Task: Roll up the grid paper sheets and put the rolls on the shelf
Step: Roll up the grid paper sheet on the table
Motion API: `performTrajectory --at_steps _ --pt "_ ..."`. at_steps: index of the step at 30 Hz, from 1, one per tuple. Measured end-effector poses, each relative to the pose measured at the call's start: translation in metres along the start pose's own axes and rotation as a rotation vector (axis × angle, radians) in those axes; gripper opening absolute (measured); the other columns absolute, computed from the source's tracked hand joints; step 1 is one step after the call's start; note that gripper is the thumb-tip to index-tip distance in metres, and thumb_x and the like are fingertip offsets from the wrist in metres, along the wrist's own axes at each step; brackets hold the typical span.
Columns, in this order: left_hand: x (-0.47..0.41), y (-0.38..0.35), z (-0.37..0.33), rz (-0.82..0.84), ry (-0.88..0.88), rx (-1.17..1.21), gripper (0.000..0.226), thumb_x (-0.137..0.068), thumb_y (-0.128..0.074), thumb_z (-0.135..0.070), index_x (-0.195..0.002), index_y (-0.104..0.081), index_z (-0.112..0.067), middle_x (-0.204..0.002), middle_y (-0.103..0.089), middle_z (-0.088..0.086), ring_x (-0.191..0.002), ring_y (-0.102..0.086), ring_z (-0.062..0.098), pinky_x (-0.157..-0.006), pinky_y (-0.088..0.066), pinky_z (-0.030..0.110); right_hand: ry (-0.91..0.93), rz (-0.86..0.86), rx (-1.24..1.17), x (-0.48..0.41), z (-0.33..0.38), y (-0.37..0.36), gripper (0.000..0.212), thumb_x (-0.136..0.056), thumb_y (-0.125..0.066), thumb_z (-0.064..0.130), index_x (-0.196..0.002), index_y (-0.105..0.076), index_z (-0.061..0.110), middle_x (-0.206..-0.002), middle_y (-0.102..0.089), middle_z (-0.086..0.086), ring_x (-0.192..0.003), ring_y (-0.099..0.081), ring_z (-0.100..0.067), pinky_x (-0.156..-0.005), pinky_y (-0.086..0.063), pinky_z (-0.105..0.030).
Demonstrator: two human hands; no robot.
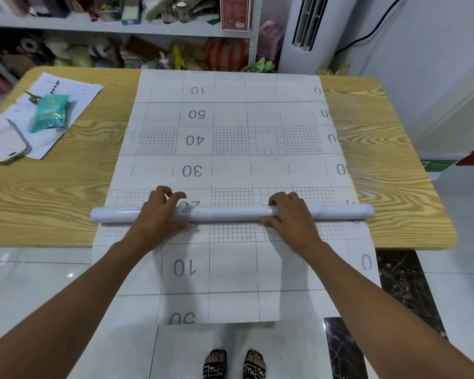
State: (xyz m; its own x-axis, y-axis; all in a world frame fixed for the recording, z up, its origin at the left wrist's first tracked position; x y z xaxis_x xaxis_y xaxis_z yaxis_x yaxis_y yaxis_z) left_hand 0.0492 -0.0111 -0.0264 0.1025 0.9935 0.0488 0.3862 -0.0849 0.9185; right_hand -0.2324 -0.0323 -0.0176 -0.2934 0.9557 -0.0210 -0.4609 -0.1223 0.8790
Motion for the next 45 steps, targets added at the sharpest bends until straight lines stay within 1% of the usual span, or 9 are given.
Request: performTrajectory --at_steps 9,13,19,22,28,32,36,40,45 --pt "-0.005 -0.001 0.000 -0.015 -0.105 -0.095 0.040 -0.063 -0.082 -0.022 -0.098 -0.066 -0.011 -0.082 -0.057 0.011 -0.079 -0.050 0.032 -0.065 -0.034 0.035 0.007 0.017 0.030 -0.001 -0.004 -0.003 0.025 -0.088 -0.060 0.029 -0.099 -0.059 0.007 -0.094 -0.058 -0.005 -0.087 -0.048 -0.024 -0.072 -0.032 -0.030" --pt "-0.002 -0.001 0.002 -0.017 -0.089 -0.110 0.036 -0.071 -0.076 -0.023 -0.103 -0.066 -0.012 -0.086 -0.060 0.011 -0.086 -0.050 0.034 -0.070 -0.035 0.041 0.056 -0.005 0.217 -0.005 -0.008 -0.012 0.045 -0.087 -0.035 0.047 -0.096 -0.063 0.013 -0.102 -0.059 -0.002 -0.089 -0.051 -0.025 -0.075 -0.034 -0.033" --pt "-0.004 -0.006 0.006 -0.027 -0.048 -0.131 0.031 -0.073 -0.075 -0.018 -0.103 -0.068 -0.010 -0.090 -0.054 0.018 -0.084 -0.048 0.037 -0.067 -0.034 0.039 0.034 -0.043 0.240 -0.004 -0.010 -0.012 0.043 -0.085 -0.046 0.049 -0.105 -0.065 0.016 -0.111 -0.057 -0.003 -0.093 -0.049 -0.028 -0.077 -0.041 -0.040" --pt "-0.006 -0.007 0.007 -0.030 -0.057 -0.126 0.028 -0.078 -0.070 -0.016 -0.105 -0.066 -0.010 -0.087 -0.055 0.017 -0.083 -0.048 0.038 -0.066 -0.032 0.038 0.032 -0.037 0.214 -0.004 -0.009 -0.015 0.049 -0.078 -0.066 0.048 -0.116 -0.059 0.018 -0.112 -0.055 -0.002 -0.093 -0.047 -0.027 -0.079 -0.039 -0.040" --pt "-0.009 -0.008 0.006 -0.027 -0.003 -0.073 0.037 -0.085 -0.060 -0.018 -0.122 -0.055 -0.011 -0.097 -0.059 0.016 -0.091 -0.046 0.035 -0.071 -0.031 0.037 0.033 -0.064 0.186 -0.006 -0.011 -0.017 0.049 -0.067 -0.078 0.044 -0.105 -0.059 0.019 -0.109 -0.054 -0.004 -0.091 -0.047 -0.028 -0.076 -0.039 -0.039" --pt "-0.010 -0.009 0.007 -0.001 0.084 0.009 0.036 -0.087 -0.057 -0.023 -0.122 -0.052 -0.011 -0.103 -0.061 0.013 -0.099 -0.046 0.031 -0.081 -0.033 0.040 0.021 -0.057 0.192 -0.008 -0.013 -0.019 0.044 -0.069 -0.077 0.042 -0.102 -0.061 0.018 -0.110 -0.053 -0.005 -0.092 -0.047 -0.028 -0.077 -0.039 -0.039" --pt "-0.008 -0.006 0.009 -0.025 0.186 0.173 0.050 -0.080 -0.068 -0.024 -0.123 -0.048 -0.011 -0.100 -0.058 0.008 -0.103 -0.045 0.028 -0.088 -0.034 0.041 0.023 -0.035 0.175 -0.010 -0.014 -0.017 0.042 -0.073 -0.073 0.045 -0.104 -0.062 0.019 -0.114 -0.052 -0.002 -0.097 -0.044 -0.026 -0.081 -0.037 -0.037" --pt "-0.008 -0.005 0.006 0.004 0.096 0.082 0.074 -0.057 -0.086 -0.029 -0.120 -0.053 -0.008 -0.112 -0.055 0.017 -0.100 -0.050 0.034 -0.085 -0.038 0.043 0.024 -0.031 0.162 -0.011 -0.013 -0.015 0.040 -0.075 -0.071 0.045 -0.104 -0.064 0.019 -0.114 -0.052 -0.001 -0.098 -0.043 -0.026 -0.082 -0.034 -0.036" --pt "-0.006 -0.005 0.010 -0.027 0.025 0.056 0.068 -0.055 -0.087 -0.025 -0.114 -0.058 -0.010 -0.101 -0.050 0.015 -0.084 -0.048 0.026 -0.077 -0.039 0.037 0.039 -0.046 0.181 -0.012 -0.012 -0.015 0.033 -0.080 -0.068 0.041 -0.103 -0.066 0.018 -0.109 -0.054 -0.002 -0.095 -0.044 -0.027 -0.078 -0.032 -0.035"
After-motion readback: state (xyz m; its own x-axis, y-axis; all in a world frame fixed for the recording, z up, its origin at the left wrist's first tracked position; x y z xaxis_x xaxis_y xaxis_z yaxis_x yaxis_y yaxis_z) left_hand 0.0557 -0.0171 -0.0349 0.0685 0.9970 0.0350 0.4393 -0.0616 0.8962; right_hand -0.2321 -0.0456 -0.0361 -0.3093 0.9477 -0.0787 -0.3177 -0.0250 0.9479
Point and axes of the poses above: each hand's wrist, its own x-axis away from the middle knuckle, its own y-axis out of the back of the hand, z = x × y, the point moved 5 cm from there along -x, towards the middle knuckle
